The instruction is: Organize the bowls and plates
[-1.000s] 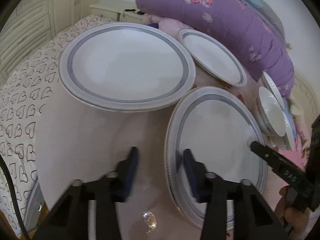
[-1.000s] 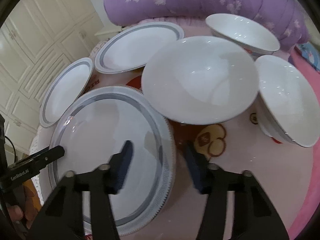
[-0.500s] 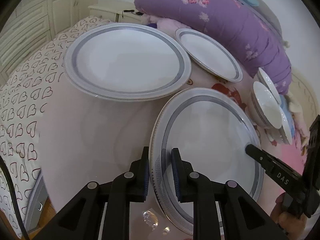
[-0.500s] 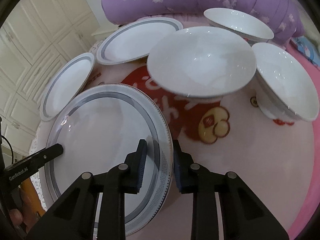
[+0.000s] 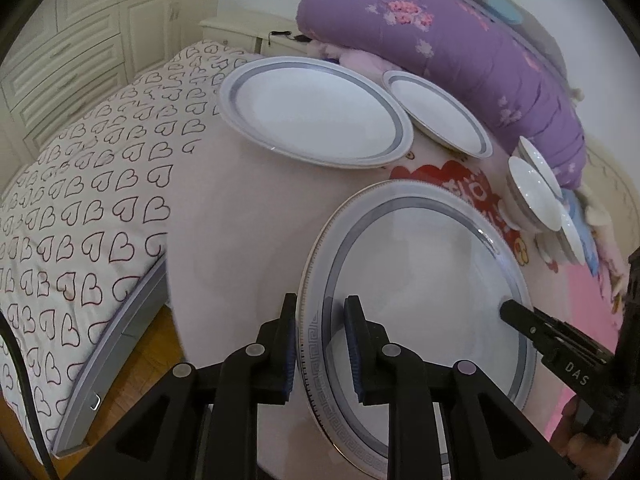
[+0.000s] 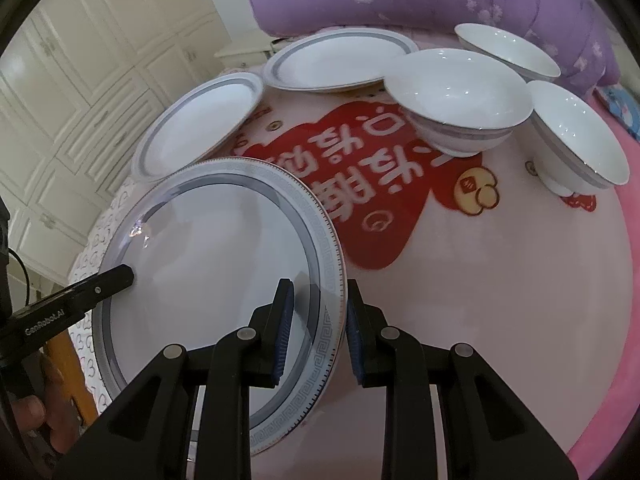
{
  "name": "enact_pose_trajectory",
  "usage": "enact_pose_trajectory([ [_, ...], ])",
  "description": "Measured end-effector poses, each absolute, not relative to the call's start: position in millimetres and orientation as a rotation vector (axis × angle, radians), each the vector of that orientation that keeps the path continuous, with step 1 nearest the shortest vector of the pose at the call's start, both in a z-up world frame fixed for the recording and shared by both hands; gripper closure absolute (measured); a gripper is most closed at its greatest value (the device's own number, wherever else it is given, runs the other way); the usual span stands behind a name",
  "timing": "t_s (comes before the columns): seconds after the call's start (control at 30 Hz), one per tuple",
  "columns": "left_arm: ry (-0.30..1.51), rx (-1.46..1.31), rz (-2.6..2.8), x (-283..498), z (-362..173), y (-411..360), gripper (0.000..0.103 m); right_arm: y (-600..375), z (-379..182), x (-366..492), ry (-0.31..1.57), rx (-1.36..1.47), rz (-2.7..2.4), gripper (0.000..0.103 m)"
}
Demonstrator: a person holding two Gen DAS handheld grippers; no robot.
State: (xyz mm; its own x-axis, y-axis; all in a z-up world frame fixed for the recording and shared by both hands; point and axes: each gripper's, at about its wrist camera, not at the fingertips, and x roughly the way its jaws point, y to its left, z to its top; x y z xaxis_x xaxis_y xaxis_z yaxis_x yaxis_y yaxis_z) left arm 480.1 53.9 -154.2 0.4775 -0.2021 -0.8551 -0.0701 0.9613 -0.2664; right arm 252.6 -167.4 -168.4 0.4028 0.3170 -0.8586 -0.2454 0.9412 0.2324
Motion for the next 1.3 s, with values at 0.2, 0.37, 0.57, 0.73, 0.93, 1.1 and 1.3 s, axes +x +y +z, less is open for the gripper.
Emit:
enact_pose_trajectory([
  [0.2, 1.07, -0.281, -0.075, 447, -140, 60, 0.084, -157, -164, 238, 1.095, 0.046, 0.362, 0.078],
  [0.37, 1.082, -0.29, -0.074, 431, -141, 65, 0.083, -158, -167, 233, 1.105, 0.04, 0.362, 0.078],
  [0.57, 1.073, -0.256, -0.063, 433, -147, 61, 0.082, -153, -181, 236, 1.135, 0.014, 0.359, 0.078],
  [0.73, 1.072, -0.237, -0.08, 432, -148, 62, 0.081, -156, -182, 237, 1.147, 0.025, 0.374, 0.077],
  [0.93, 1.049, -0.229, -0.043, 435, -141, 74, 0.032, -165, -167, 248, 1.101, 0.047, 0.345, 0.045],
  [1.1, 0.971, -0.221, 0.013, 446, -122, 93, 0.014, -160, -147, 273, 1.045, 0.057, 0.36, 0.021],
  [1.3, 0.93, -0.238, 0.059, 478, -106, 118, 0.004, -137, -129, 312, 0.992, 0.106, 0.439, 0.0],
])
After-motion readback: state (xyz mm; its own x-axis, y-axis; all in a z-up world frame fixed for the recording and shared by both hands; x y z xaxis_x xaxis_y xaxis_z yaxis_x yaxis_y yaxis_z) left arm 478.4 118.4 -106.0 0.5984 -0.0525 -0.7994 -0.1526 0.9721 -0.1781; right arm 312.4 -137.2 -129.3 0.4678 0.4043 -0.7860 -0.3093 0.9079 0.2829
